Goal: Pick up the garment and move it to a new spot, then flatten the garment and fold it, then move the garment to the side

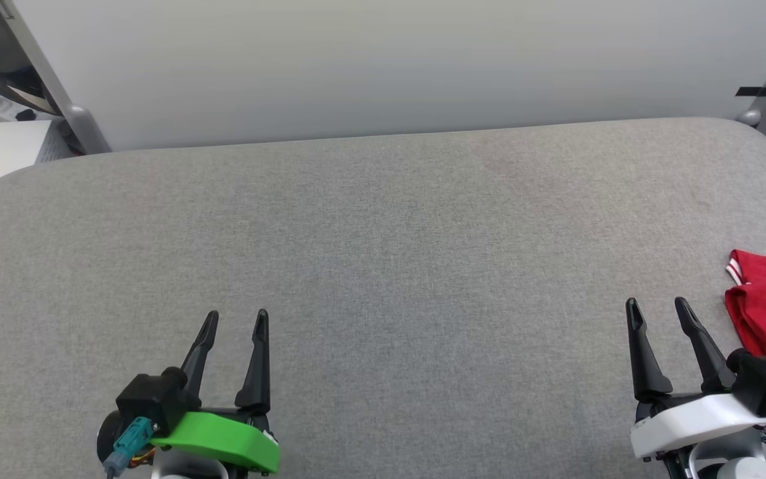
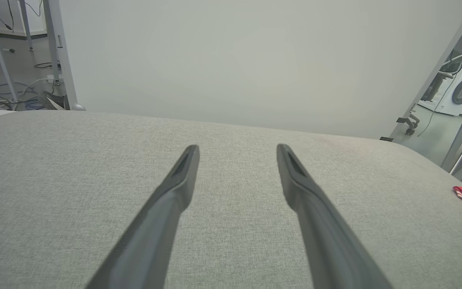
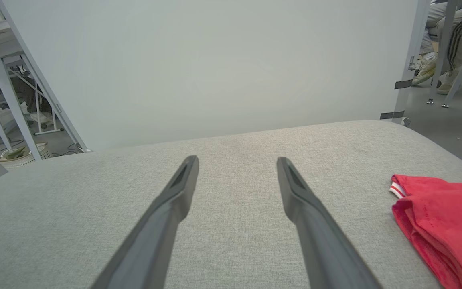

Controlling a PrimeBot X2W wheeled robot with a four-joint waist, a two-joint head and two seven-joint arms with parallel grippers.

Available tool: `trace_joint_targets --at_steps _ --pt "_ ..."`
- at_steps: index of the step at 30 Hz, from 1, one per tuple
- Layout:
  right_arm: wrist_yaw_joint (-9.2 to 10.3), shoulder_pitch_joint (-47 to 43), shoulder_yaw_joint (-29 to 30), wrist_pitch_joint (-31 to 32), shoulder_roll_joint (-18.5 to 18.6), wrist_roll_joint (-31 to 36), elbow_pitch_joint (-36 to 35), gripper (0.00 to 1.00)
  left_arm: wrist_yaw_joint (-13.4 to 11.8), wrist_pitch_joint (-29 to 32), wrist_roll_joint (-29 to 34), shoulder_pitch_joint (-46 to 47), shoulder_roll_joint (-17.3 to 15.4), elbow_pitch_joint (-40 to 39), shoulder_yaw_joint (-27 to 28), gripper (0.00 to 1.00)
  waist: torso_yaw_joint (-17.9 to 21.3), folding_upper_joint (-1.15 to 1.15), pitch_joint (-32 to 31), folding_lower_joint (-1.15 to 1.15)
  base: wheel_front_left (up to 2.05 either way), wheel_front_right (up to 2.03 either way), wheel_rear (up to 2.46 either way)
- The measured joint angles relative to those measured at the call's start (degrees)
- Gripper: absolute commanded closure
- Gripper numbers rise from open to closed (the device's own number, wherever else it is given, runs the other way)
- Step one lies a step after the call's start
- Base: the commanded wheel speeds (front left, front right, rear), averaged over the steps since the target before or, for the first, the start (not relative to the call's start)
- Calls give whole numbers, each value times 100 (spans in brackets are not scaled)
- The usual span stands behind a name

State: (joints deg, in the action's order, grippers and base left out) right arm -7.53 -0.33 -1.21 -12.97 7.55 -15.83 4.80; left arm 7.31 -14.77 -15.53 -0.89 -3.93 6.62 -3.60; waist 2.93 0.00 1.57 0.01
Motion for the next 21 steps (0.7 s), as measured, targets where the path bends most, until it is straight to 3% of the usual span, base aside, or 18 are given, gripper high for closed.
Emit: trace_joint_targets --at_steps 21 --pt "0 14 -90 -94 3 -4 111 0 0 0 -44 -34 35 115 -118 0 -67 0 15 0 0 0 0"
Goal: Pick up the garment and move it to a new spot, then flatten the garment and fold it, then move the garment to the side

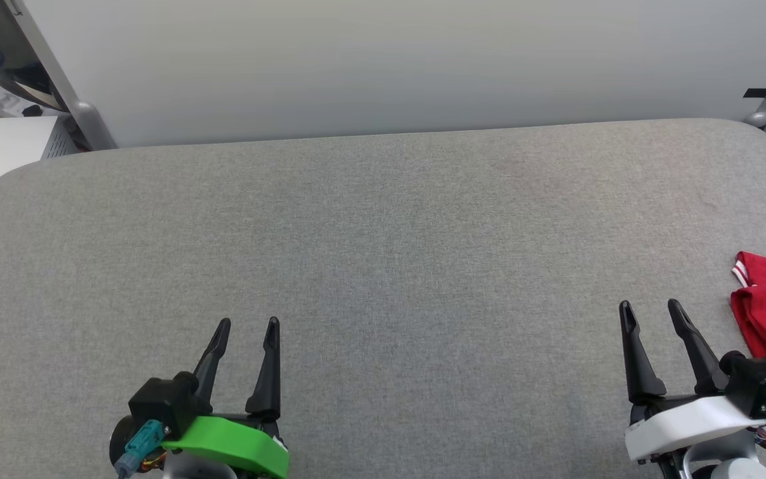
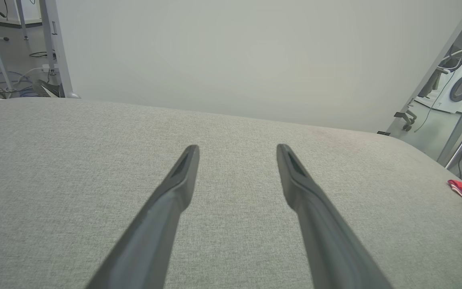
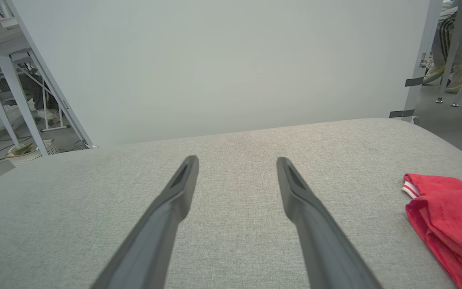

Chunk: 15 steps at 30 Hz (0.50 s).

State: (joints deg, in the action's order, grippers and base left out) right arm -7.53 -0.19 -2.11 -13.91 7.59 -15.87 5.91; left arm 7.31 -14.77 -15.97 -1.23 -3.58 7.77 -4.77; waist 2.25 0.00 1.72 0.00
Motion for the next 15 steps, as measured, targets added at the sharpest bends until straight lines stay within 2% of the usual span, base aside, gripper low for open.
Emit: trace_joint_targets --at_steps 9,10,15 --pt "0 5 -2 -7 1 -2 -2 0 0 0 -25 2 1 -12 -13 0 -7 0 29 0 0 0 0" --pt "0 7 -3 2 1 -1 -5 100 0 3 -24 3 0 -18 -19 100 -7 0 36 0 0 0 0" --pt "0 7 9 13 1 0 -3 100 0 20 -23 3 -1 -13 -23 100 -10 0 33 0 0 0 0"
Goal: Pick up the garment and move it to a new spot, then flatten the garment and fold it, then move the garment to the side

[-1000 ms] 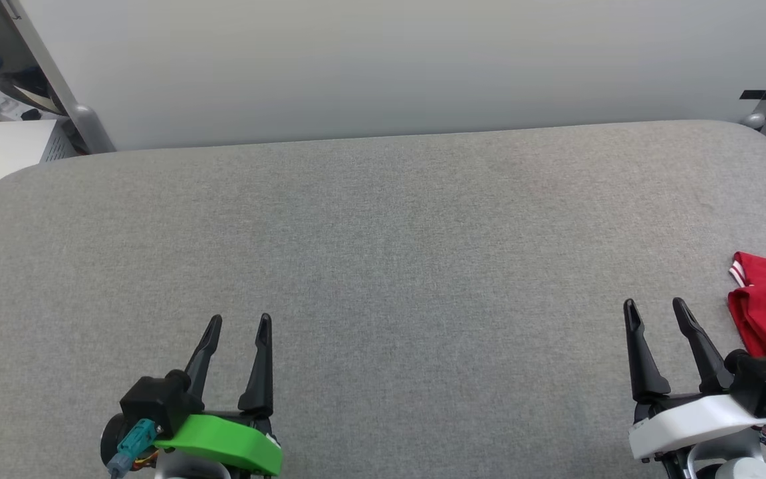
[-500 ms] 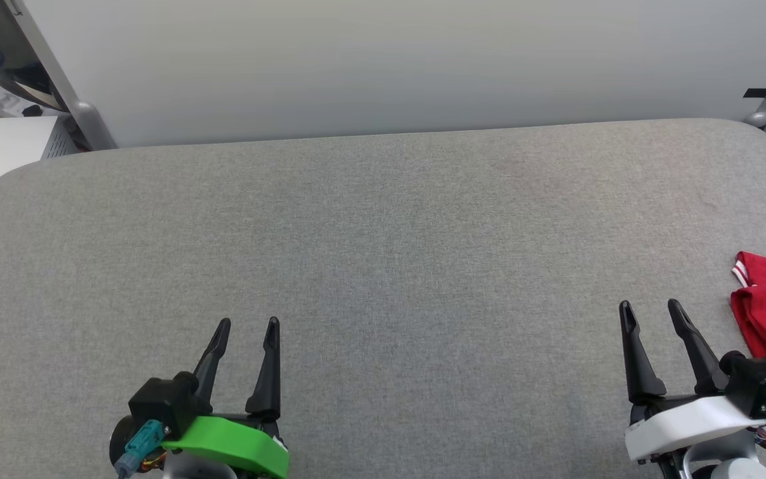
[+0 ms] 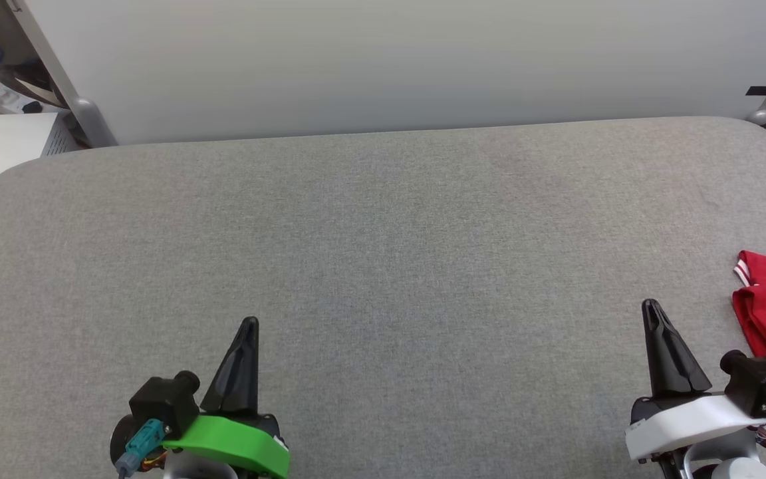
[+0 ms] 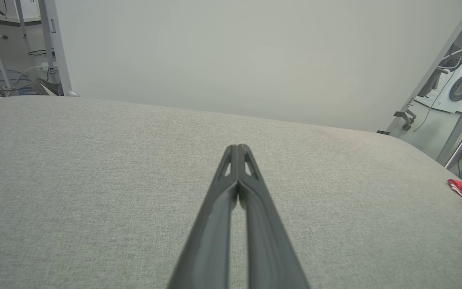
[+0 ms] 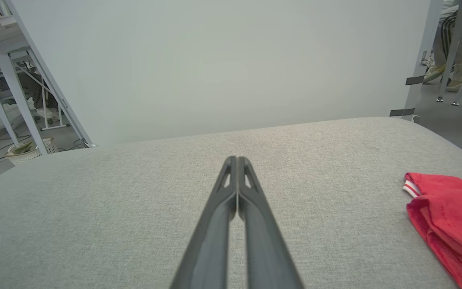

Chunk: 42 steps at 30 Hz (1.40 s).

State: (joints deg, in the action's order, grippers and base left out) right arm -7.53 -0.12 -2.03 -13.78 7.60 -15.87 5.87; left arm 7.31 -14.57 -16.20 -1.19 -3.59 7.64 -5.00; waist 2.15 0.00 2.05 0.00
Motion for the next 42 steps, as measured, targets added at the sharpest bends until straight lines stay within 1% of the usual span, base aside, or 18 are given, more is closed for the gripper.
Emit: trace_joint_targets --at_steps 42 --pt "0 0 57 448 -138 482 -168 100 -209 465 483 4 1 -243 156 100 -72 0 -69 0 0 0 0"
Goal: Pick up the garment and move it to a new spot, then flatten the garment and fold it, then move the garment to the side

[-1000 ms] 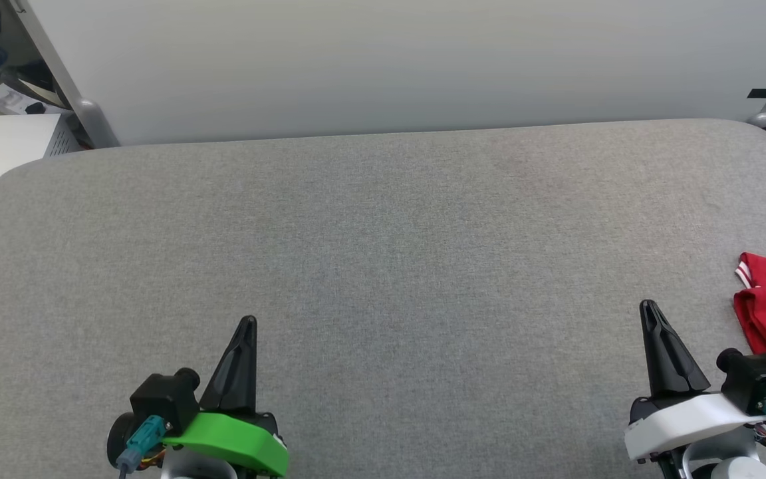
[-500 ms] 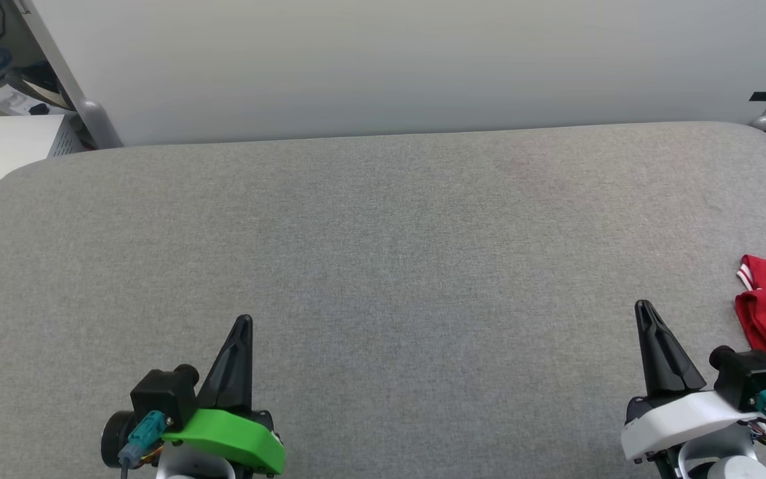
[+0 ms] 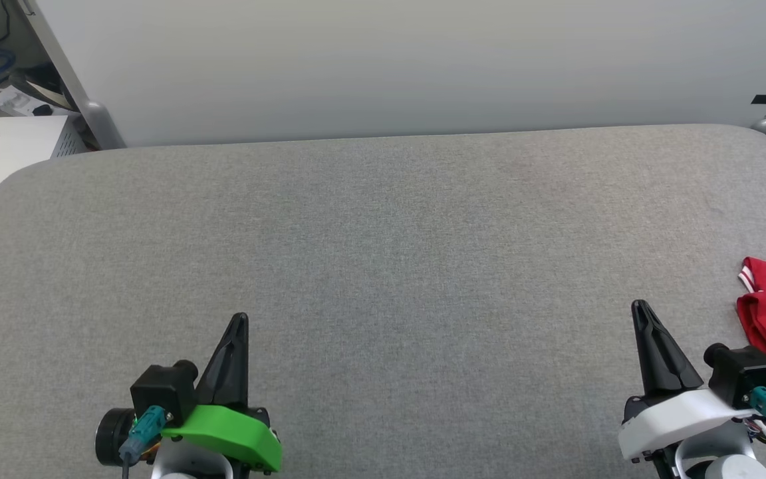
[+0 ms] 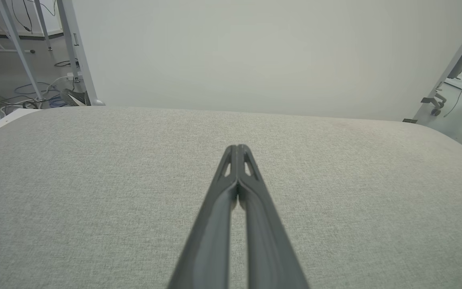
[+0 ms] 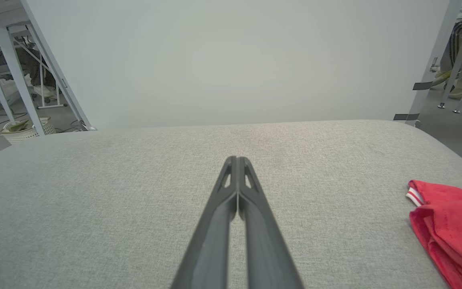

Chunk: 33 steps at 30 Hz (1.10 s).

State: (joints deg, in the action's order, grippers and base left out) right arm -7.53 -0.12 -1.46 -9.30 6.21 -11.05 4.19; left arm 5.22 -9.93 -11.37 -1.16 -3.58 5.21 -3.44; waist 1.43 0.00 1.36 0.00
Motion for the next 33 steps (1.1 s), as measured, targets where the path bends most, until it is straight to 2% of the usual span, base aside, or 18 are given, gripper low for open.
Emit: trace_joint_targets --at_steps 33 --pt "0 0 57 361 -118 434 -148 100 -203 401 424 4 12 -201 130 100 -57 0 -54 0 0 0 0"
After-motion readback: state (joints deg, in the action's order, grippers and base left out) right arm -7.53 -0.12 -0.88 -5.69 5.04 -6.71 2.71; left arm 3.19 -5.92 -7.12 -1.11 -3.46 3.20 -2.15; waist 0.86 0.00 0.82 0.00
